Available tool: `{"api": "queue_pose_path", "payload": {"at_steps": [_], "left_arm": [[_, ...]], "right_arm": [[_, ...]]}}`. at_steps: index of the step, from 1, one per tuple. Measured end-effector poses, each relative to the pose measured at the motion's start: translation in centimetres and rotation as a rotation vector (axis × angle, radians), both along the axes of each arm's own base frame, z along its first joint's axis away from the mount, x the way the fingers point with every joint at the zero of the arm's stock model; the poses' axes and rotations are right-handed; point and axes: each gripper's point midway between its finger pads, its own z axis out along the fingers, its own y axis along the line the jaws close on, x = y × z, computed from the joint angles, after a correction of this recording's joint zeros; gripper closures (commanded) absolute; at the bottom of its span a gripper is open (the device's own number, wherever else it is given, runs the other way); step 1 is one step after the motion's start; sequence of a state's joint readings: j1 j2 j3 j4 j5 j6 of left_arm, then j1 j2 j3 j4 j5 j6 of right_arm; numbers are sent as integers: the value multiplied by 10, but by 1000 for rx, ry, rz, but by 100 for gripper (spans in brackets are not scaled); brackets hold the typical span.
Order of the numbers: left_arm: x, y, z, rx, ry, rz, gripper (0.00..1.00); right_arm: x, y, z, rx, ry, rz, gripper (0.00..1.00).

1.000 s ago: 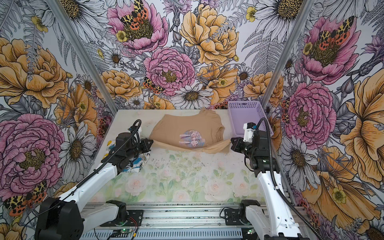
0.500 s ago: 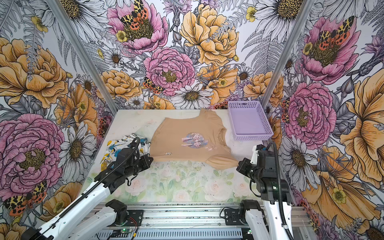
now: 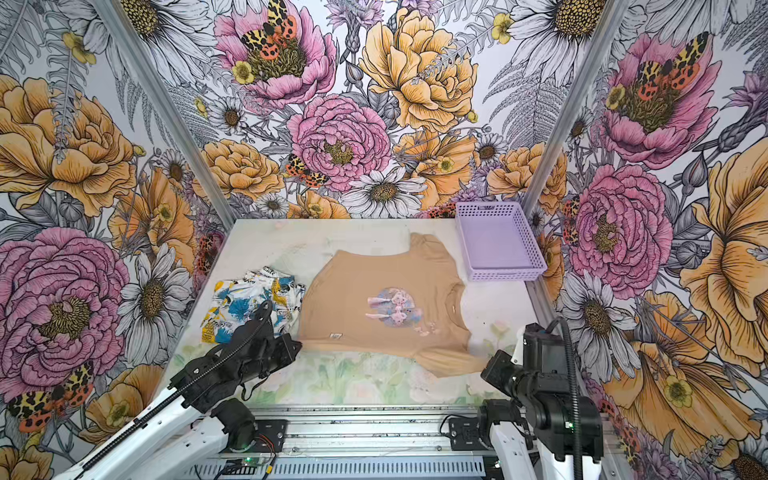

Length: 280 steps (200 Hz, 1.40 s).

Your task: Fold and stack the mixed laundry pile

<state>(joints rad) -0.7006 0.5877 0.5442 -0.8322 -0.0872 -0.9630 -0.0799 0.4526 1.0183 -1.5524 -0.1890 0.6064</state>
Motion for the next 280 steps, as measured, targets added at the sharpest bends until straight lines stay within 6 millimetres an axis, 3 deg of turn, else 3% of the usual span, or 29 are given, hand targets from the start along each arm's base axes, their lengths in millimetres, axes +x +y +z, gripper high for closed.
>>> {"api": "queue_pose_path", "payload": {"at_steps": [48, 97, 146, 197, 239, 280], "left_arm": [[3, 8, -14, 79, 55, 50, 100], [32, 16, -39, 174, 124, 97, 100], [64, 27, -46, 175, 131, 117, 100], [88, 14, -54, 194, 153, 45, 100], [111, 4, -48, 204, 116, 2, 100], [115, 4, -66, 236, 161, -22, 100]], "right_arm": [[14, 2, -12, 19, 21, 2, 100], [60, -1, -50, 37, 104, 0, 100], [113, -2, -63, 17, 103, 32, 100], [158, 0, -80, -27, 111, 80, 100], [190, -5, -71, -89, 74, 106, 100], [211, -9, -81, -127, 87, 121, 100]]}}
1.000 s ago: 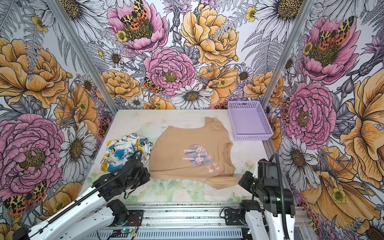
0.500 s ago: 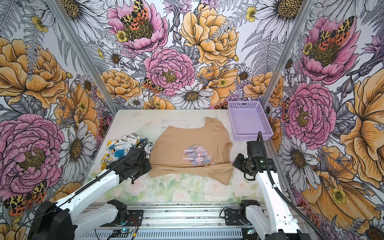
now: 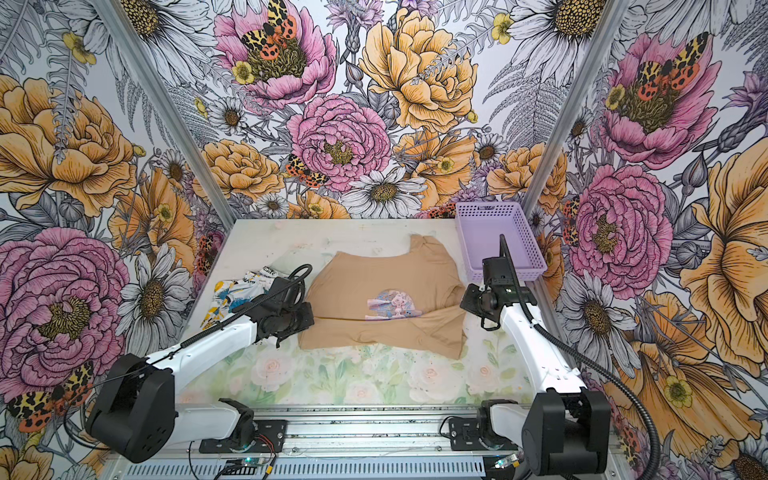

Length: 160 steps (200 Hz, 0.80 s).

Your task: Fold and stack the mixed laundry pile

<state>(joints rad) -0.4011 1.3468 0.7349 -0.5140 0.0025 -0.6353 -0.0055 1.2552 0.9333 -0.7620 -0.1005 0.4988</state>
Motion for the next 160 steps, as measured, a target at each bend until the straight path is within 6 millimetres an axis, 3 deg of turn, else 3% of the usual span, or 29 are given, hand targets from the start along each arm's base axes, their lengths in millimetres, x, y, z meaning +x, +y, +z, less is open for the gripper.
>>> {"api": "queue_pose_path", "payload": {"at_steps": [39, 97, 160], "left_arm": [[1, 1, -5, 5, 11, -5, 100], [7, 4, -4, -2, -5, 6, 100], [11, 6, -4, -4, -13, 17, 100]], "right_arm": [[12, 1, -15, -10, 20, 19, 100], [37, 9, -16, -15, -10, 50, 100], [48, 14, -22, -24, -6, 69, 100]]}}
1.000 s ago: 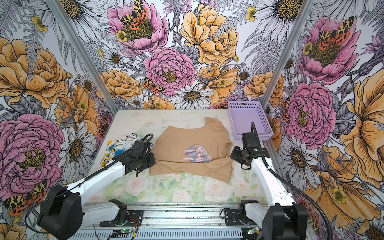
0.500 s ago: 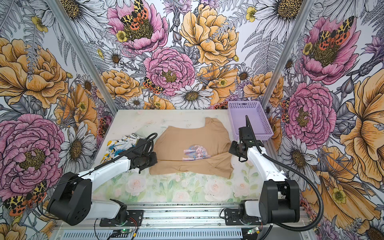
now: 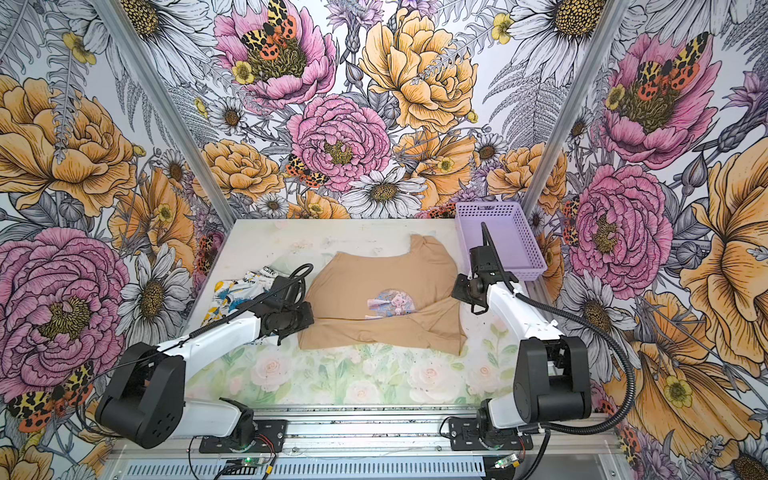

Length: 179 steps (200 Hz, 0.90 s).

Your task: Fold and stack the mixed laundry pile

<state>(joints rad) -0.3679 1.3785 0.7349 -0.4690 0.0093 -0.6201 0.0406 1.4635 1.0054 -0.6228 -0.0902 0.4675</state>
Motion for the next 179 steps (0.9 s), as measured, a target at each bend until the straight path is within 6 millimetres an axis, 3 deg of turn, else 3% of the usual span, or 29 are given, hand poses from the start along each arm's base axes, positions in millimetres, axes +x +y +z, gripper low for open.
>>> {"api": "queue_pose_path", "payload": {"at_steps": [60, 114, 179], "left_arm": [[1, 3, -16, 20, 41, 1, 100], [4, 3, -16, 20, 38, 4, 100], [10, 2, -11, 20, 19, -5, 100]], "right_arm": [[14, 1, -9, -21, 8, 16, 100], [24, 2, -21, -35, 29, 25, 100], [42, 2, -11, -47, -13, 31, 100]]}}
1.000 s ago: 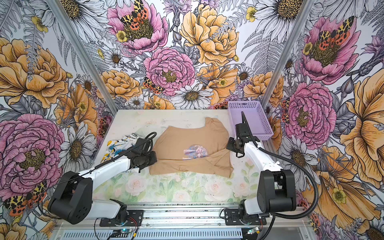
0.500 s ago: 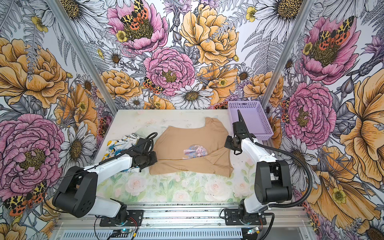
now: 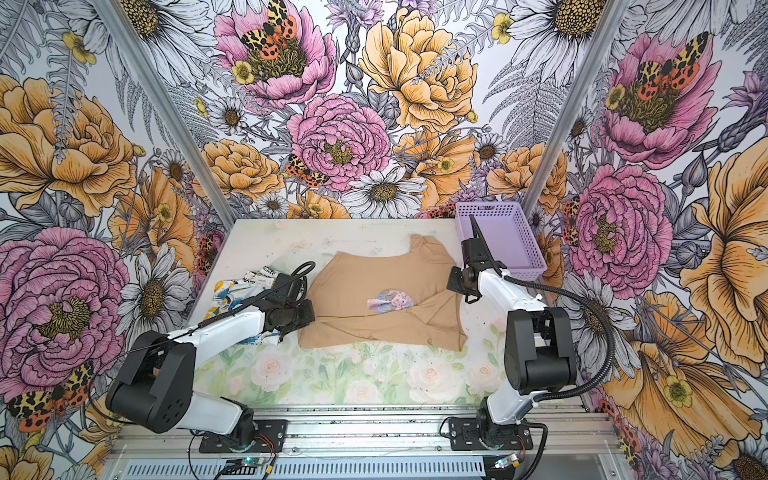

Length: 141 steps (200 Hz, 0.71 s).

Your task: Fold and stack the mixed laundry pile

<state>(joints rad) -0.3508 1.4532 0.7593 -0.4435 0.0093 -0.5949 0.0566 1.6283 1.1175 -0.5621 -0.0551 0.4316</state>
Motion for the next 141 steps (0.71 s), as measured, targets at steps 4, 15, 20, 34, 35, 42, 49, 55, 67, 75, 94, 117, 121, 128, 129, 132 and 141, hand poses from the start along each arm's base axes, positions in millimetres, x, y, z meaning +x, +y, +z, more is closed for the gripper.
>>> {"api": "queue_pose_path", "payload": {"at_steps": [4, 15, 20, 34, 35, 42, 49, 55, 67, 75, 94, 117, 121, 128, 129, 132, 141], "left_arm": [[0, 0, 0, 0, 0, 0, 100], [0, 1, -1, 1, 3, 1, 100], [0, 1, -1, 2, 3, 1, 100], [0, 1, -1, 2, 4, 2, 100], [0, 1, -1, 2, 4, 2, 100], [0, 1, -2, 3, 6, 2, 100], [0, 1, -3, 3, 8, 3, 100], [0, 1, -4, 4, 10, 3, 100], [0, 1, -4, 5, 12, 3, 100], [0, 1, -5, 5, 11, 3, 100], [4, 0, -4, 5, 8, 3, 89], [7, 2, -2, 13, -1, 15, 53], [8, 3, -2, 19, -4, 12, 50], [8, 5, -1, 22, -6, 21, 46], [9, 5, -1, 21, -7, 24, 45], [9, 5, -1, 22, -8, 28, 44], [9, 7, 2, 31, -18, 32, 41]], "right_arm": [[1, 1, 1, 0, -2, 2, 100], [3, 2, 1, 0, -6, 4, 100], [4, 3, 1, 0, -7, 6, 100], [8, 4, 0, 0, -8, 10, 100], [8, 4, 0, 0, -7, 10, 100], [9, 5, -1, -1, -6, 10, 100], [11, 5, -2, -2, -6, 12, 100], [12, 6, -4, -3, -2, 14, 100], [14, 7, -8, -4, 5, 14, 100], [15, 7, -10, -7, 10, 14, 100], [19, 7, -17, -8, 24, 13, 95], [22, 7, -23, -8, 38, 16, 74], [22, 8, -23, -4, 38, 8, 72], [23, 8, -22, -4, 35, 11, 67], [23, 8, -22, -6, 35, 15, 66], [23, 9, -22, -5, 34, 19, 64], [24, 10, -20, -3, 28, 18, 59]]}}
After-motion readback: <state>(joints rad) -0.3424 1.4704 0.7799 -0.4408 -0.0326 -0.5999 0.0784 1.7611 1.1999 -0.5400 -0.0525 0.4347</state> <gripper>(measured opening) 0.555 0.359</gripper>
